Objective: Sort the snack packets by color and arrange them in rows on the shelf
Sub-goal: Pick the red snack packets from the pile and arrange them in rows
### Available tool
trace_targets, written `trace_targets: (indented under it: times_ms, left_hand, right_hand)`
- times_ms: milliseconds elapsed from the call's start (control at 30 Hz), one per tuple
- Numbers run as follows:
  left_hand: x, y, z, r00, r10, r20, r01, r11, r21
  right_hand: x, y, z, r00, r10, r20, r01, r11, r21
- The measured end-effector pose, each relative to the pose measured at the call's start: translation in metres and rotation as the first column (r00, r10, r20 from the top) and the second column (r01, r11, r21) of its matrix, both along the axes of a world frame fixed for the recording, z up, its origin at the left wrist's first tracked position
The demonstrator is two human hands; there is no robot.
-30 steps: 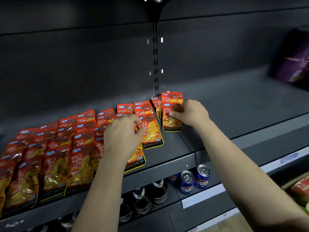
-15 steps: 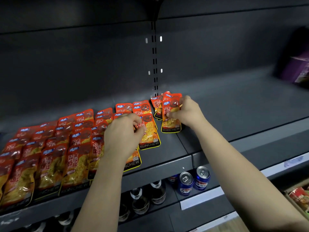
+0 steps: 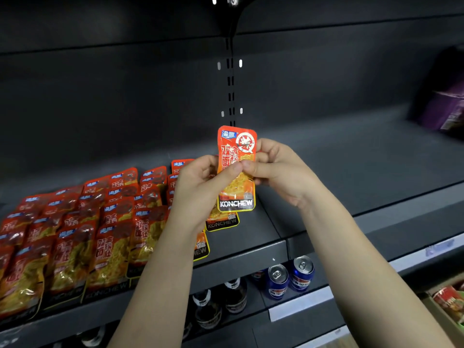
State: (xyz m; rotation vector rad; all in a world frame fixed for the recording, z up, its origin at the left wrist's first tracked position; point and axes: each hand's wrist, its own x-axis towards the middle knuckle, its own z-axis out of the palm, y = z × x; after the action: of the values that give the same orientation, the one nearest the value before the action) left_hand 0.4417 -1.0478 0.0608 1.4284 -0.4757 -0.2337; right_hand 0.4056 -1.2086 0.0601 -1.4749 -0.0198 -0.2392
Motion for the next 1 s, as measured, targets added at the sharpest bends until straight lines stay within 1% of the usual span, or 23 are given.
trace_targets:
  times_ms: [67, 133, 200, 233, 300, 367, 400, 467, 500, 533, 567, 733, 833, 1000]
  left_hand:
    - [0.002, 0.001, 0.000, 1.000, -0.014, 0.002, 0.014, 1.000, -0.012]
    - [0.006, 0.004, 0.001, 0.999, 0.006, 0.036, -0.007, 1.000, 0.026]
    - [0.011, 0.010, 0.001, 0.990, 0.052, 0.134, -0.067, 0.991, 0.113]
    - [0.014, 0.014, 0.001, 0.976, 0.078, 0.202, -0.113, 0.979, 0.170]
    - [0.019, 0.024, 0.003, 0.929, 0.121, 0.349, -0.231, 0.928, 0.291]
    - [0.025, 0.036, 0.004, 0.861, 0.155, 0.484, -0.362, 0.855, 0.372]
    - [0.028, 0.042, 0.004, 0.832, 0.170, 0.528, -0.417, 0.820, 0.392]
    - [0.033, 0.050, 0.003, 0.797, 0.208, 0.567, -0.492, 0.768, 0.411]
    - [0.035, 0.053, 0.002, 0.787, 0.219, 0.577, -0.515, 0.749, 0.417]
    - [0.036, 0.055, 0.002, 0.779, 0.224, 0.585, -0.529, 0.736, 0.422]
    - [0.037, 0.057, 0.001, 0.773, 0.226, 0.593, -0.538, 0.728, 0.425]
    - [0.038, 0.062, -0.002, 0.756, 0.223, 0.616, -0.564, 0.700, 0.438]
    - [0.038, 0.061, -0.001, 0.755, 0.211, 0.621, -0.567, 0.686, 0.456]
    - [0.038, 0.057, -0.001, 0.770, 0.181, 0.612, -0.543, 0.690, 0.479]
  right_hand:
    - [0.000, 0.002, 0.001, 1.000, 0.003, -0.003, -0.003, 1.000, -0.020]
    - [0.001, 0.001, 0.002, 1.000, -0.002, -0.023, 0.001, 0.999, -0.034]
    - [0.003, -0.003, 0.004, 0.997, -0.035, -0.070, 0.032, 0.998, -0.049]
    - [0.005, -0.007, 0.005, 0.991, -0.083, -0.104, 0.074, 0.993, -0.088]
    - [0.016, -0.020, 0.001, 0.959, -0.224, -0.176, 0.179, 0.954, -0.239]
    - [0.030, -0.035, -0.006, 0.903, -0.363, -0.229, 0.229, 0.858, -0.460]
    - [0.038, -0.041, -0.010, 0.875, -0.418, -0.246, 0.208, 0.782, -0.587]
    - [0.051, -0.046, -0.014, 0.819, -0.512, -0.259, 0.111, 0.584, -0.804]
    - [0.055, -0.045, -0.015, 0.794, -0.555, -0.247, 0.080, 0.498, -0.864]
    - [0.058, -0.041, -0.014, 0.773, -0.589, -0.237, 0.067, 0.447, -0.892]
    - [0.060, -0.037, -0.013, 0.754, -0.614, -0.234, 0.064, 0.423, -0.904]
    - [0.069, -0.023, -0.014, 0.680, -0.699, -0.219, 0.073, 0.362, -0.929]
    - [0.070, -0.023, -0.016, 0.672, -0.708, -0.216, 0.098, 0.373, -0.922]
    - [0.068, -0.023, -0.017, 0.679, -0.709, -0.191, 0.154, 0.393, -0.907]
